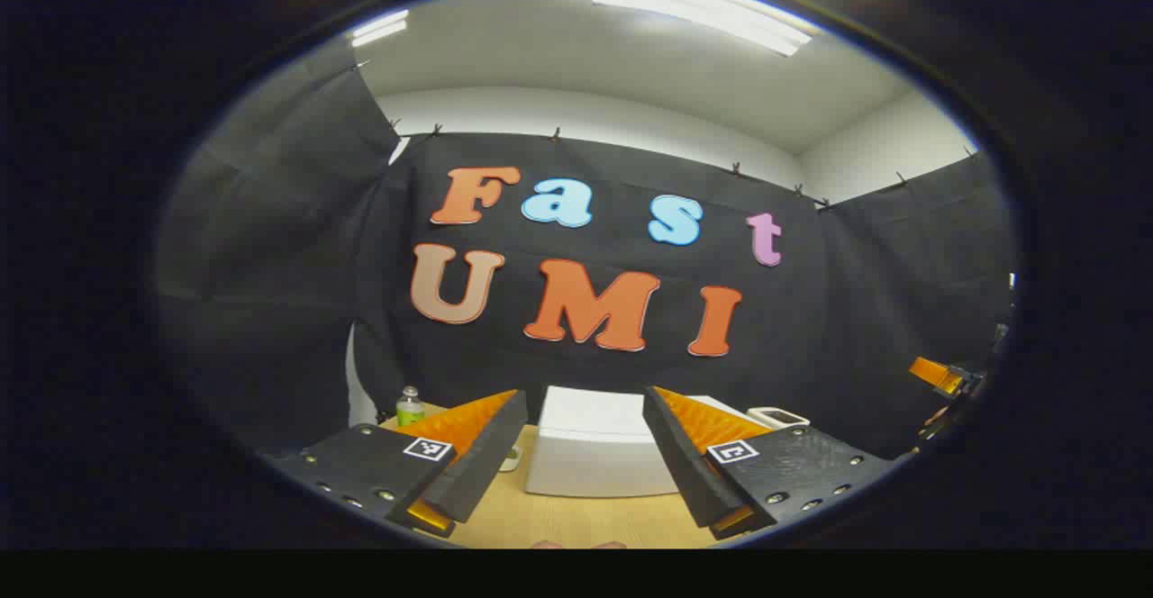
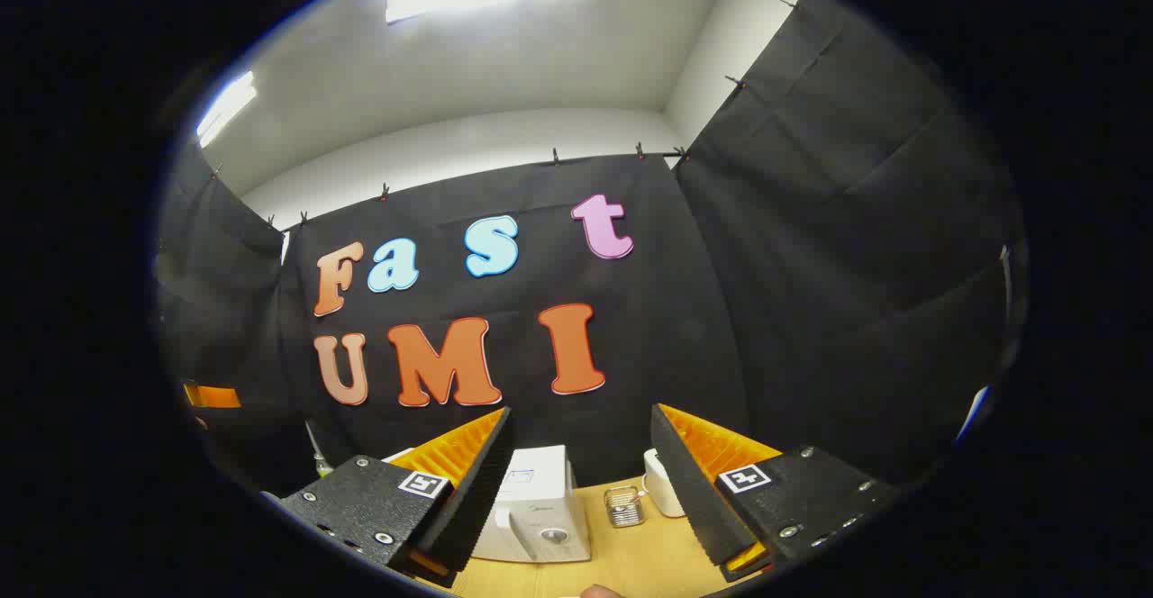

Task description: Open the microwave oven with the left hand, put the food in, and close the microwave oven.

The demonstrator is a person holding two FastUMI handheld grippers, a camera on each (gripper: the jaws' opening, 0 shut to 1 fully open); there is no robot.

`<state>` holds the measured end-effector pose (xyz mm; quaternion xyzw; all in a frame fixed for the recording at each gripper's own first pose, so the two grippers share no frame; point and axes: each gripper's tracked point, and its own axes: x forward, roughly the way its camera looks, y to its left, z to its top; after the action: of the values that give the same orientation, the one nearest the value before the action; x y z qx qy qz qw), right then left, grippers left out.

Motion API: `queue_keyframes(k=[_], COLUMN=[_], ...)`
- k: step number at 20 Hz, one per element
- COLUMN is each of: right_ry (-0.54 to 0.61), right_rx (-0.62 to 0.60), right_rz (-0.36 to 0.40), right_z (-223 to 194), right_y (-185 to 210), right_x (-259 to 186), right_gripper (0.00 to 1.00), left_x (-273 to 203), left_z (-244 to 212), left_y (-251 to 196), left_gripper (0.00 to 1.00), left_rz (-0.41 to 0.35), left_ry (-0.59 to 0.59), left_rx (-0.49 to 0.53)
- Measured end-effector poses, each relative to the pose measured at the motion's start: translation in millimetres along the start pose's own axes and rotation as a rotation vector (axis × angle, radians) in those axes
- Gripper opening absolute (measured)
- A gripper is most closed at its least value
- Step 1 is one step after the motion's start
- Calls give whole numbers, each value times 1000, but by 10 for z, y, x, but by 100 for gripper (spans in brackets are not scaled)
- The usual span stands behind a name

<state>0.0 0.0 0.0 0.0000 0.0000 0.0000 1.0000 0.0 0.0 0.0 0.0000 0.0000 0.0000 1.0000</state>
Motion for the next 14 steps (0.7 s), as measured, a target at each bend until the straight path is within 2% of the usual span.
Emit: queue_keyframes(k=[3,7,9,14], right_ry=[28,-22,-31,-29], right_rx=[-29,-190,-229,-290], right_rz=[6,-18,0,44], right_z=[-35,77,101,78], right_y=[-51,-61,49,157], right_x=[83,145,134,108], right_gripper=[93,93,93,93], left_x=[23,66,89,136], left_z=[46,74,65,70], left_y=[-64,-154,-215,-221], left_gripper=[86,86,84,86], left_rz=[-2,1,-5,22], left_ry=[-8,-28,-30,-35], left_rx=[28,89,96,122])
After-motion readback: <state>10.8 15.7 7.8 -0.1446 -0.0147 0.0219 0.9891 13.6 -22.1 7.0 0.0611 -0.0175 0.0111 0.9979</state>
